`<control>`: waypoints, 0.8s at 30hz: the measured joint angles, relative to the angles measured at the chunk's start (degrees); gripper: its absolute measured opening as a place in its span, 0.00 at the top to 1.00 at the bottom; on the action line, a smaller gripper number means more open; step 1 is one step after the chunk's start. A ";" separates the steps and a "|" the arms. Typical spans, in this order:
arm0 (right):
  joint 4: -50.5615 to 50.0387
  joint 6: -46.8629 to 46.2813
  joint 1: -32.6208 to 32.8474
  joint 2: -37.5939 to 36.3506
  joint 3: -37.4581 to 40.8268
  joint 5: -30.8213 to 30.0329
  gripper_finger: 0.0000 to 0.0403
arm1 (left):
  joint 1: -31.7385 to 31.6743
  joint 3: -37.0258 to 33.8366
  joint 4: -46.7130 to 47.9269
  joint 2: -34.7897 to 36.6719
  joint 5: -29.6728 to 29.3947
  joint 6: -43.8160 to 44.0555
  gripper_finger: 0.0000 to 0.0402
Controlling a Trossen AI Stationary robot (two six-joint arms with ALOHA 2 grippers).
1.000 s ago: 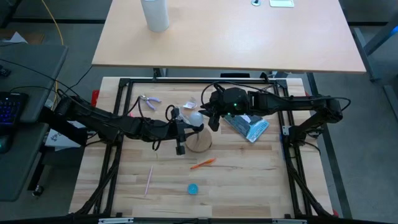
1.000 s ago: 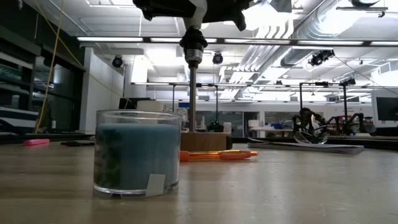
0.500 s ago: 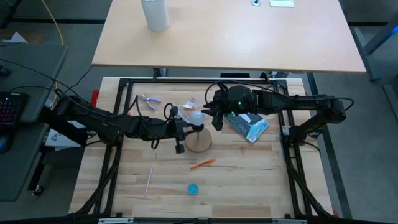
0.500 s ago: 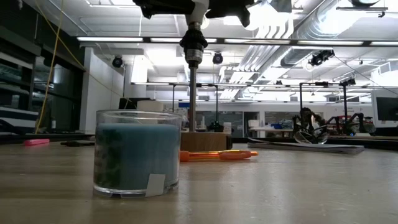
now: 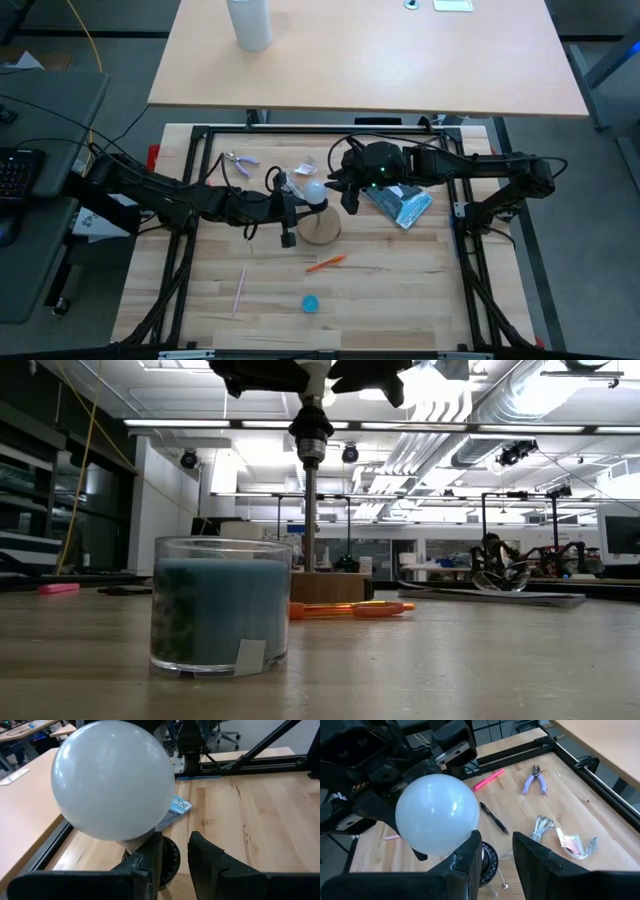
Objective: Screw lightbulb
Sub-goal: Insert the light bulb into the lamp
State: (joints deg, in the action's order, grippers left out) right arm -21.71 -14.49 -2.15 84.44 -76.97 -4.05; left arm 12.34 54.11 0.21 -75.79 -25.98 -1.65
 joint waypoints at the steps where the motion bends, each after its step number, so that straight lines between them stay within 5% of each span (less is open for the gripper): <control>1: 0.02 -0.02 0.00 0.00 0.00 0.00 0.74 | 0.00 0.00 -0.07 0.00 0.00 0.00 0.80; 24: 0.13 -1.86 2.71 4.00 0.00 0.67 0.74 | 0.26 0.00 0.95 1.05 0.38 1.37 0.81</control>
State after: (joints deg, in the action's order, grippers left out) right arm -21.58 -16.35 0.56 88.44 -76.97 -3.39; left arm 12.60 54.11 1.17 -74.74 -25.60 -0.28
